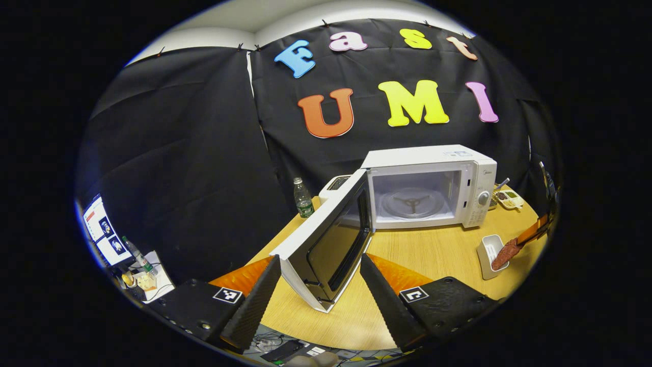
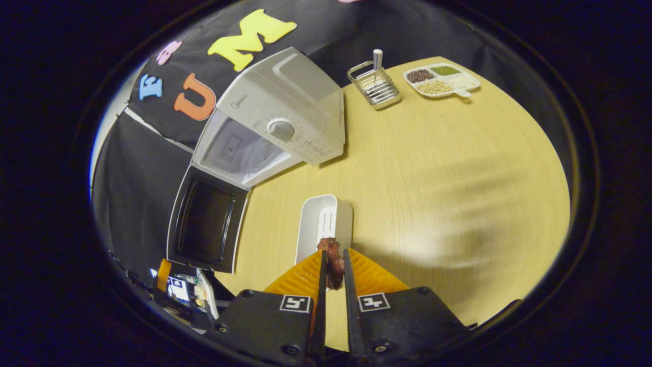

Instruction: Open the microwave oven with the left hand, put the food in, and close the microwave oven.

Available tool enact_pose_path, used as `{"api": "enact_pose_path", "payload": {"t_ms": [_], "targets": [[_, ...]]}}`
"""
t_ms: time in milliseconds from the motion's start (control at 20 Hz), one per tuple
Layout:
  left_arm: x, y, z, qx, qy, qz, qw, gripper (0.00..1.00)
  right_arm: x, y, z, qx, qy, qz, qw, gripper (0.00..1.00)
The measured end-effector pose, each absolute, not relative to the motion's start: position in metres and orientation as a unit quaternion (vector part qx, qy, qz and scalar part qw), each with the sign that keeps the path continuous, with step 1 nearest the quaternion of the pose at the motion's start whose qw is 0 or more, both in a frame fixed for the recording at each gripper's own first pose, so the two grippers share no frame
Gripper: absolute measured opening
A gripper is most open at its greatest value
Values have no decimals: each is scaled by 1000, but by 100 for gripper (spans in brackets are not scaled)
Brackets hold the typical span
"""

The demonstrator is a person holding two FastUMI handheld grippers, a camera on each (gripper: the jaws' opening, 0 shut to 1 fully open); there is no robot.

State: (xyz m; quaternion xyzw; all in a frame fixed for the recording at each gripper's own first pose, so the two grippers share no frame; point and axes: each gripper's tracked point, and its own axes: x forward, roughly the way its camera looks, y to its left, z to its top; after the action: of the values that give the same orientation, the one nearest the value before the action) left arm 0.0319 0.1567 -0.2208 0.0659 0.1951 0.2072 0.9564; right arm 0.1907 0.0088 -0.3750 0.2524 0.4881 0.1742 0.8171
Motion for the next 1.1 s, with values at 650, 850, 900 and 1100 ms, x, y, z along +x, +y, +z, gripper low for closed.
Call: {"api": "enact_pose_path", "payload": {"t_ms": [650,850,900,1100], "targets": [[25,147,-197,58,182,254,948,96,193,46,-292,283,472,273,789,10],[28,145,-188,64,169,209,961,96,198,82,-246,328,407,261,812,10],[29,145,-188,61,169,195,964,96,203,92,-235,338,384,254,821,10],[29,150,-188,59,169,139,974,96,234,141,-211,373,290,221,853,10]]}}
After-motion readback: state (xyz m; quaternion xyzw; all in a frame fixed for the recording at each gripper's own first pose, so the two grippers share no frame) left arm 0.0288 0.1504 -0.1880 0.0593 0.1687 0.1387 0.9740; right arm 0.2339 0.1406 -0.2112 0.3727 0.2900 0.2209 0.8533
